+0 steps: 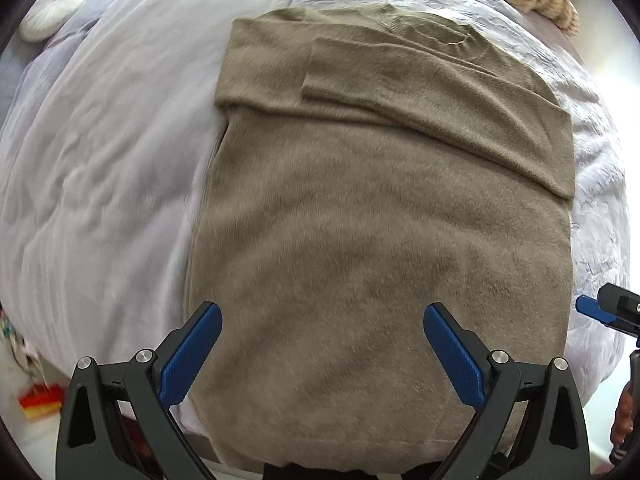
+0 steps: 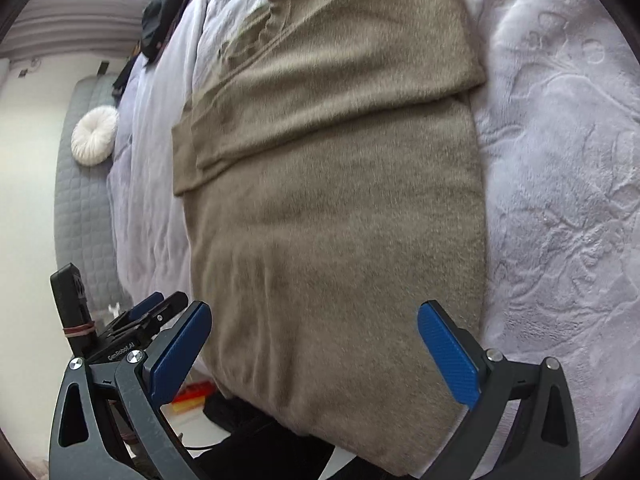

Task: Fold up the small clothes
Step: 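Move both tools to the sweater hem and close them on it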

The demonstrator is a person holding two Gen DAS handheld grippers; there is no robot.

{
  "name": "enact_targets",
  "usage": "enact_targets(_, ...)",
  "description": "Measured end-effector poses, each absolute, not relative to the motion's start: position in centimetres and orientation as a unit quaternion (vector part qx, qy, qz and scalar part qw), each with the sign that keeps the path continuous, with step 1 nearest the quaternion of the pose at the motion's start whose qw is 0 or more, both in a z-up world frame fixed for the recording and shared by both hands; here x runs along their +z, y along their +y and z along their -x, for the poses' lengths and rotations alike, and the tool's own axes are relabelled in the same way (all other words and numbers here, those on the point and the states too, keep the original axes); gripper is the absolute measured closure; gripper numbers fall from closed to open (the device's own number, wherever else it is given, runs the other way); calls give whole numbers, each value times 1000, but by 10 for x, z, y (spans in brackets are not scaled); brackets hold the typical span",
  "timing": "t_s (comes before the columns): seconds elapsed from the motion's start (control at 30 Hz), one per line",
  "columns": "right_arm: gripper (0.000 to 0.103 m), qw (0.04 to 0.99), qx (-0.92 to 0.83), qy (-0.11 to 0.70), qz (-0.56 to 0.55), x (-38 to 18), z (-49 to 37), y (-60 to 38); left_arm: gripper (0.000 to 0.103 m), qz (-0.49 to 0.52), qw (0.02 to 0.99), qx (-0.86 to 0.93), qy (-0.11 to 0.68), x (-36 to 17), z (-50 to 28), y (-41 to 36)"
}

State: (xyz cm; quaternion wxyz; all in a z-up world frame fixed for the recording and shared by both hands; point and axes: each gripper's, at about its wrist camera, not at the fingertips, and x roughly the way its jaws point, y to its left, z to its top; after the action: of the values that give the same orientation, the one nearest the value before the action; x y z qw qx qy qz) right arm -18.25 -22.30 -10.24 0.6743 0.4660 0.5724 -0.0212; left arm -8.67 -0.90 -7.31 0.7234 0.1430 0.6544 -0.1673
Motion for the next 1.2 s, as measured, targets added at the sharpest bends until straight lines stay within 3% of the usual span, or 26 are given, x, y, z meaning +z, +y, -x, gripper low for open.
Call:
enact_targets(0.17,0,682,-4,588,-435,-96,186,-221,2,-125,724,-151,662,-74,111,1)
enact_targets(0.63,0,678,-27,559,-476,-108,233,-159,2,-147,720,-194,649,-89,145,59)
enact_targets(0.93,0,663,-38,534,-522,-122,294,-125,2,-117,709,-192,668,-116,169,147)
enact_targets(1.2,1,657,-49,520,-543,-130,338,-119,2,-67,687,-246,680,-138,170,155)
